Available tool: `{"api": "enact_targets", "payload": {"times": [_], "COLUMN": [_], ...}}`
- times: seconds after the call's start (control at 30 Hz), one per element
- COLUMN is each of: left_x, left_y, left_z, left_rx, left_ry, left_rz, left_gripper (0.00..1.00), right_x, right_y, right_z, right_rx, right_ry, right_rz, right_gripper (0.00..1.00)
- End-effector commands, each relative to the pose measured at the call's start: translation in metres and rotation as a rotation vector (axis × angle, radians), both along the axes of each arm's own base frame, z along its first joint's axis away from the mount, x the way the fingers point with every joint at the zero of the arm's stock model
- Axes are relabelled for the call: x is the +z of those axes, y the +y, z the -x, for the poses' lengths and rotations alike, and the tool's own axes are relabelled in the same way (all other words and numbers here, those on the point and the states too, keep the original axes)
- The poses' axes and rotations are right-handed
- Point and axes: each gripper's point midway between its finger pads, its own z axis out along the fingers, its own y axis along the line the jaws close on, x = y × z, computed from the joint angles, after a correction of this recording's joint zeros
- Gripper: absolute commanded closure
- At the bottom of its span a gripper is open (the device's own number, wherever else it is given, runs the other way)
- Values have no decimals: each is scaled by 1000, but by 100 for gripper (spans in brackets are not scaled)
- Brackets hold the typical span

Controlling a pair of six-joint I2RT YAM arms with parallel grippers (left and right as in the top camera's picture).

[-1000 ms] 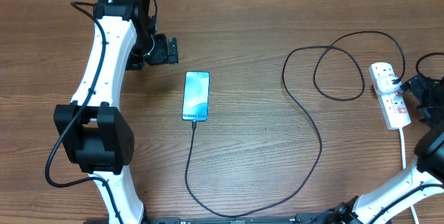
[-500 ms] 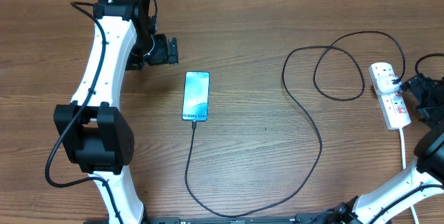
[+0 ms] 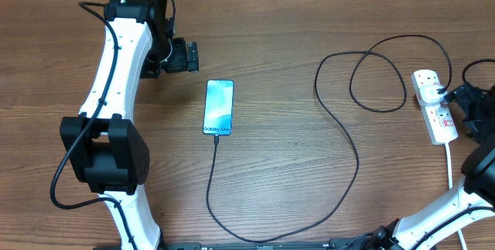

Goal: Plug charger to phone and switch on socket

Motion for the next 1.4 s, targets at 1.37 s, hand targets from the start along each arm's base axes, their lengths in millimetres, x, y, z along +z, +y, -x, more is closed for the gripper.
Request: {"api": "enact_targets", "payload": {"times": [1.37], "left_x": [7], "left_y": [3], "left_z": [-1], "left_rx": [14], "left_ry": [-19], "left_rz": [-4], "left_gripper": [0], "right_x": [116], "right_y": [60], "right_z": [-12], "right_rx": [139], "right_ry": [-120], "right_rz": [88], "right_gripper": [0]}}
